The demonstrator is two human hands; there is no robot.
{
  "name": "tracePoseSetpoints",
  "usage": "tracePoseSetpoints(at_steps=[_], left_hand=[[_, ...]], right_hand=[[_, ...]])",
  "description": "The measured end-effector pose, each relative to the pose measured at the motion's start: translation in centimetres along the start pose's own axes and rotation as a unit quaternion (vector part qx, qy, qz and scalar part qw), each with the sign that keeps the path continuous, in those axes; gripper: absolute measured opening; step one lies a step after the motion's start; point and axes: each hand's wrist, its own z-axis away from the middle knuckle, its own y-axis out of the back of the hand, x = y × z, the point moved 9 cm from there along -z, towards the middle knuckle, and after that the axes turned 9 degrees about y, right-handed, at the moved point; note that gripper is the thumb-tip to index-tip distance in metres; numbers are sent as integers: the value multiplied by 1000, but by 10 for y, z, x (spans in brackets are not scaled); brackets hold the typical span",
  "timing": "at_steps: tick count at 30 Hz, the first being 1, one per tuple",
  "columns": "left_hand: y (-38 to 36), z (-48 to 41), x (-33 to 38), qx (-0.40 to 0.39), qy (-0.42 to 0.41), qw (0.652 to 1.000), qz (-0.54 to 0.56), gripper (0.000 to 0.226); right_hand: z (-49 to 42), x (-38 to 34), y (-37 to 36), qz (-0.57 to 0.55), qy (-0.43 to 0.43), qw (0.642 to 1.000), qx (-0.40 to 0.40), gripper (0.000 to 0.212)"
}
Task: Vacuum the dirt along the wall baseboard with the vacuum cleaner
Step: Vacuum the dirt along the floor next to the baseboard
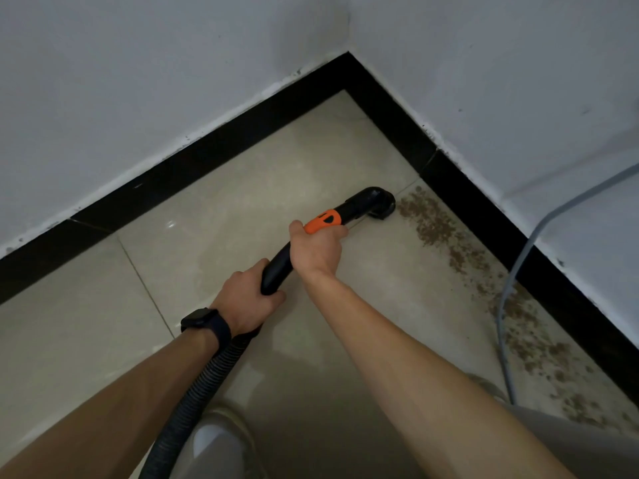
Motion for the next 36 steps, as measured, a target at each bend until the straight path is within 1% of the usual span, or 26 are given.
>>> tracePoseSetpoints(at_steps=[22, 36], left_hand=[[-14, -20, 49, 2, -1, 1000, 28, 21], [-27, -29, 75, 20, -16, 1000, 3, 23]], right_hand=[[-41, -7, 36, 8, 3, 999, 33, 54], [-58, -13, 60, 8, 22, 999, 42, 49]])
